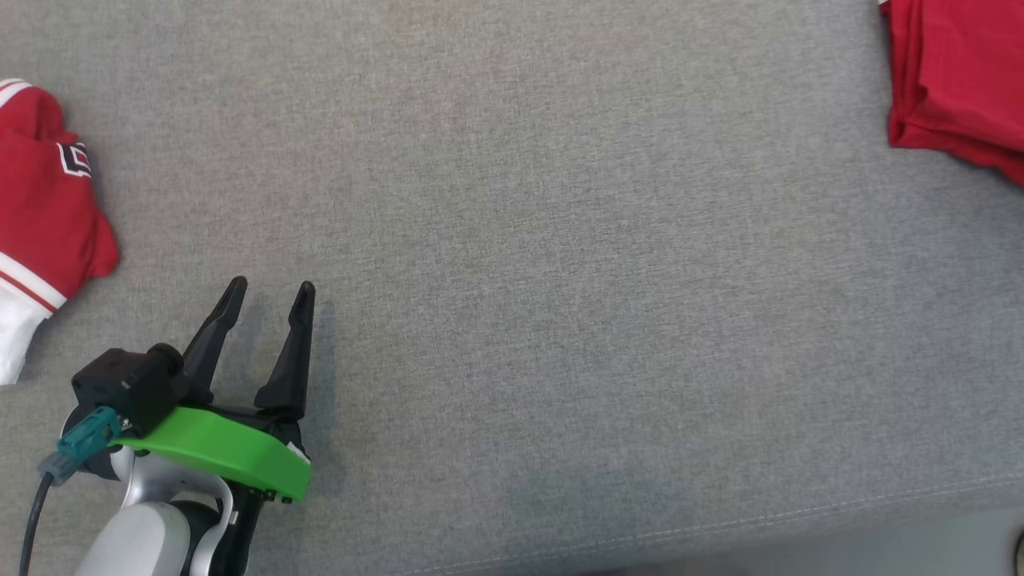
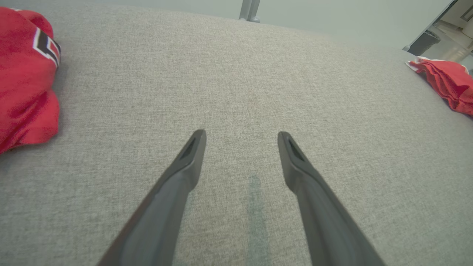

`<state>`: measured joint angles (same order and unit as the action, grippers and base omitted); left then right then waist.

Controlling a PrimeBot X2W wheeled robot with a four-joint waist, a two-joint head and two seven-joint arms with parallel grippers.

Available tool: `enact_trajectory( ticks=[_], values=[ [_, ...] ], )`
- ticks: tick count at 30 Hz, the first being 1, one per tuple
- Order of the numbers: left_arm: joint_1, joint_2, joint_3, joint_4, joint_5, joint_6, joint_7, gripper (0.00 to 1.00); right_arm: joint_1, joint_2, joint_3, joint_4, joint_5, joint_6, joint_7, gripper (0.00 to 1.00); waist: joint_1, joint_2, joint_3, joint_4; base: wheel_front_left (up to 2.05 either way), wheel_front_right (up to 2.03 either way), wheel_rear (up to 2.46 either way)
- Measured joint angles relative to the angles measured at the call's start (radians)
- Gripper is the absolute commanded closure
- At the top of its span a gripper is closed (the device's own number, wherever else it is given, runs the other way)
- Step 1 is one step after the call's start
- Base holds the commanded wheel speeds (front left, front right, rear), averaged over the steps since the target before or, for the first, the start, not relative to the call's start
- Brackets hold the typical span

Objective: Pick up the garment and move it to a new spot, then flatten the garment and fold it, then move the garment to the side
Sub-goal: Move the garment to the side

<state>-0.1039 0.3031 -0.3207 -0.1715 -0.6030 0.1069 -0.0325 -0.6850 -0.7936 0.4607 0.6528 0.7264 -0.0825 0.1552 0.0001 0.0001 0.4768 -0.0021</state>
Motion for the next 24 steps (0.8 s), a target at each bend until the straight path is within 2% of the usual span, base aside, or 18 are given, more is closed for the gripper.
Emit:
enact_trajectory(
  ticks=[6, 12, 18, 19, 24],
  values=[
    [-0.001, -0.005, 0.024, 0.027, -0.003, 0.000, -0.023, 0.00, 0.009, 0.016, -0.032, -0.059, -0.004, 0.000, -0.150, 0.00, 0.0000, 0.0000, -0.051, -0.023, 0.00, 0.00, 0.00],
    [0.005, -0.006, 0.061, 0.058, -0.010, 0.000, -0.044, 0.00, 0.107, 0.023, -0.039, -0.107, -0.009, 0.000, -0.257, 0.00, 0.0000, 0.0000, -0.110, -0.050, 0.00, 0.00, 0.00],
    [0.055, -0.004, 0.100, 0.082, -0.010, 0.009, -0.078, 0.00, 0.213, 0.040, -0.055, -0.156, -0.014, -0.023, -0.372, 0.00, 0.0000, 0.0000, -0.170, -0.080, 0.00, 0.00, 0.00],
    [0.069, -0.004, 0.114, 0.097, -0.010, 0.009, -0.095, 0.00, 0.249, 0.052, -0.057, -0.176, -0.021, -0.026, -0.405, 0.00, -0.0001, 0.0000, -0.192, -0.089, 0.00, 0.00, 0.00],
    [0.098, -0.002, 0.123, 0.123, -0.007, 0.009, -0.122, 0.00, 0.342, 0.131, -0.051, -0.223, -0.022, -0.031, -0.407, 0.00, 0.0000, 0.0000, -0.245, -0.107, 0.00, 0.00, 0.00]
  ],
)
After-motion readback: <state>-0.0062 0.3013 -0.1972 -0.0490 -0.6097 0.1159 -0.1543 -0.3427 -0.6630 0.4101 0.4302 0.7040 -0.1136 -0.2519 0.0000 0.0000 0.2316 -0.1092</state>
